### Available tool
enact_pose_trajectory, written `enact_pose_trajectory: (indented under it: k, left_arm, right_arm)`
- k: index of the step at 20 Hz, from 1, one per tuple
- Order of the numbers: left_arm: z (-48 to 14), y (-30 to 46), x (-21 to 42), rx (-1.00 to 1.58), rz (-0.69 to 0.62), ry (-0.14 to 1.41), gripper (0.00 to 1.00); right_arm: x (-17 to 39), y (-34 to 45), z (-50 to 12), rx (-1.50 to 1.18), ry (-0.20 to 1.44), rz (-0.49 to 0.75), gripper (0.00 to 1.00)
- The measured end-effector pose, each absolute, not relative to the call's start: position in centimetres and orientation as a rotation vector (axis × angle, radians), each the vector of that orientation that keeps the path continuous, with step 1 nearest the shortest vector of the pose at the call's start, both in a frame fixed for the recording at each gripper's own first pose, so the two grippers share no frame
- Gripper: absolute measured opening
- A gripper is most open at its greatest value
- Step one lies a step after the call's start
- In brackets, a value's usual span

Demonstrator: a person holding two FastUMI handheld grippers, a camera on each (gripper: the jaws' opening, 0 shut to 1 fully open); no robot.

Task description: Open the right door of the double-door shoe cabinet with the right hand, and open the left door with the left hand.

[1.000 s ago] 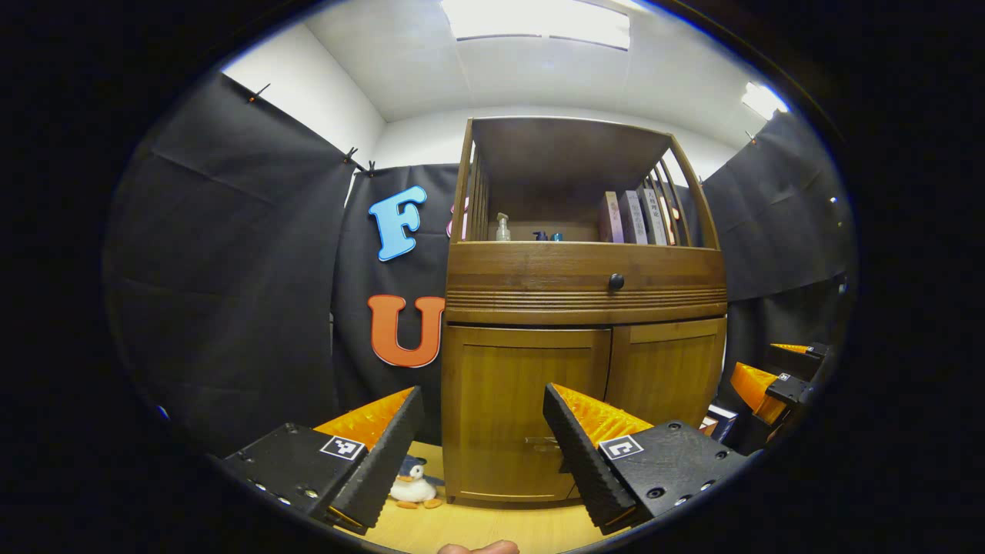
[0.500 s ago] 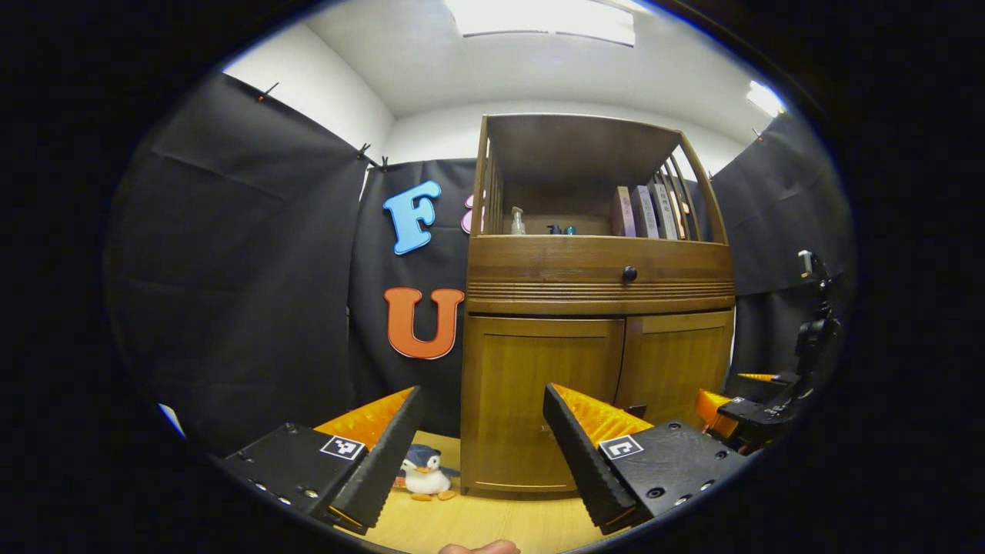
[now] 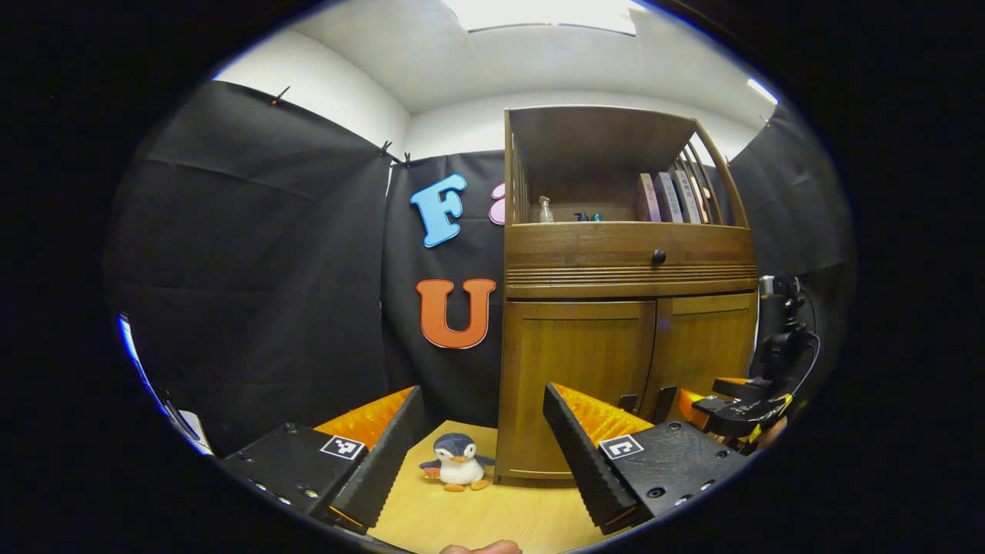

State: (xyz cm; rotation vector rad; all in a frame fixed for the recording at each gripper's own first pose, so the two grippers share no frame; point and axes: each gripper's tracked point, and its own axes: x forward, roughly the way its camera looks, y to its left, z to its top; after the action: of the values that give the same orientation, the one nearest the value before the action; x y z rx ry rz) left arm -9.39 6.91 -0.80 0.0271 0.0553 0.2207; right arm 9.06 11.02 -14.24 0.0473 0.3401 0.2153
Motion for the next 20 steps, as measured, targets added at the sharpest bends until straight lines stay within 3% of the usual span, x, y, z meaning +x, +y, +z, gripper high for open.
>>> enact_pose_trajectory:
  k: [15, 20]
  left_arm:
    - [-1.0, 11.2, -10.1, 0.043, 0.321, 0.061, 0.95]
    - [-1.5, 11.6, -9.1, 0.046, 0.322, 0.068, 0.95]
  right_arm:
    - [15.1, 14.0, -23.0, 0.044, 0.446, 0.181, 0.65]
    - [16.1, 14.5, -23.6, 0.028, 0.422, 0.17, 0.6]
